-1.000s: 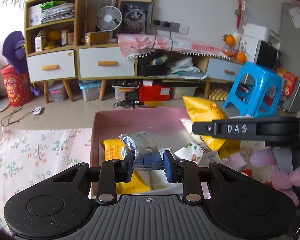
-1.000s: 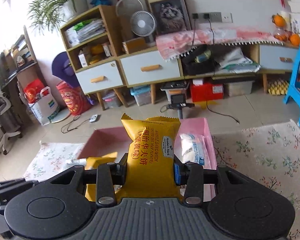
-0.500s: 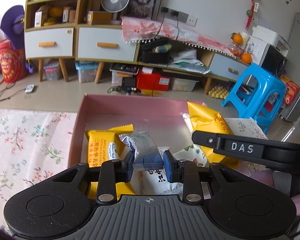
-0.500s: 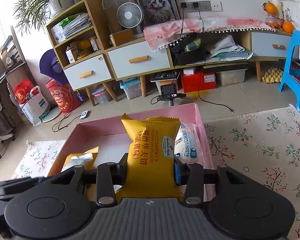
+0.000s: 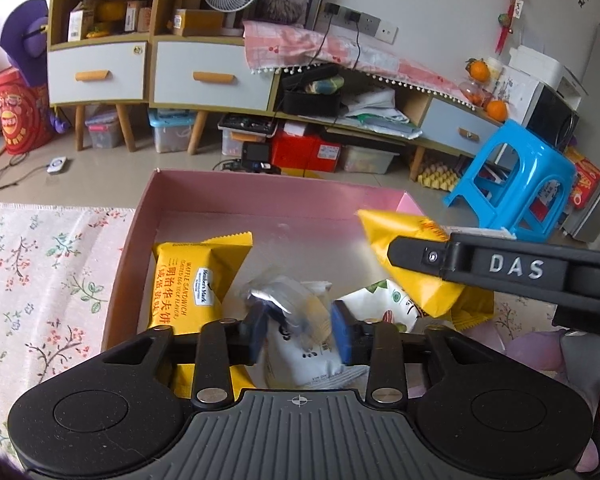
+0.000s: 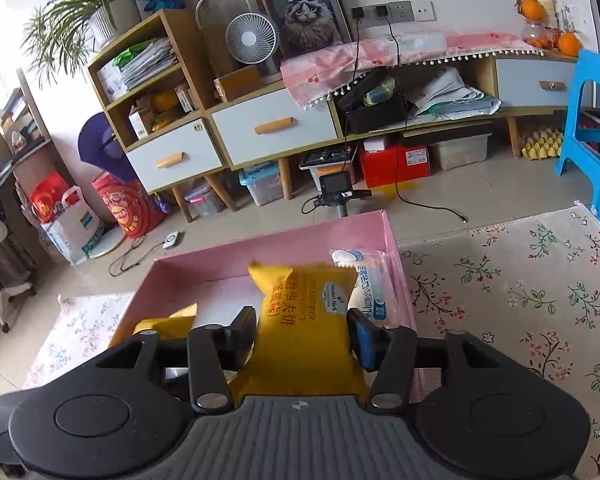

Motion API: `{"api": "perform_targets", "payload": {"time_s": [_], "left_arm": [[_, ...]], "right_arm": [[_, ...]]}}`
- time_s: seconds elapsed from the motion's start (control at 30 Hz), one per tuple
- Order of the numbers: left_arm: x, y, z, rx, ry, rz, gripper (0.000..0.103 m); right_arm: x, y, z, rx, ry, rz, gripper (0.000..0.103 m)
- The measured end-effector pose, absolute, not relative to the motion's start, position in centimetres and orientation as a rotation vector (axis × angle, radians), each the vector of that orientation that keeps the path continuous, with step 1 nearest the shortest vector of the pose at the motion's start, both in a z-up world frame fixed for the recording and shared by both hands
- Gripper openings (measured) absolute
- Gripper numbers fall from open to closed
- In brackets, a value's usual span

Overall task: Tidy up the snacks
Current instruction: 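Carry both packs into the pink box and open both tools to release them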

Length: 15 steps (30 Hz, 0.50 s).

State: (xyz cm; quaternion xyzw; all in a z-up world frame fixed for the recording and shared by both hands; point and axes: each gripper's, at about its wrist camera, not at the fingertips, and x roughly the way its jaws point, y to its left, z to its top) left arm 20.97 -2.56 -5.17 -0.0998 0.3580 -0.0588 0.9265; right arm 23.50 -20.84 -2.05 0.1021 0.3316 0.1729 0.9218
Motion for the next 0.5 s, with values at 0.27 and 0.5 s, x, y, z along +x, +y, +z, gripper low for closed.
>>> {"api": "perform_targets", "payload": {"time_s": [0.27,0.5], "left_arm": [[20.2,-2.6,-4.2,-0.184,0.715,-0.126,0.071],[19.0,-2.3,-3.3,-0.181,0.719,-0.132,0.082]], "right_arm": [[22.4,-20.7,-0.9,0.184,0.660,0.371,0.069],[21.4,-21.3,0.6,0.188,0.651,0.385,0.079]]}}
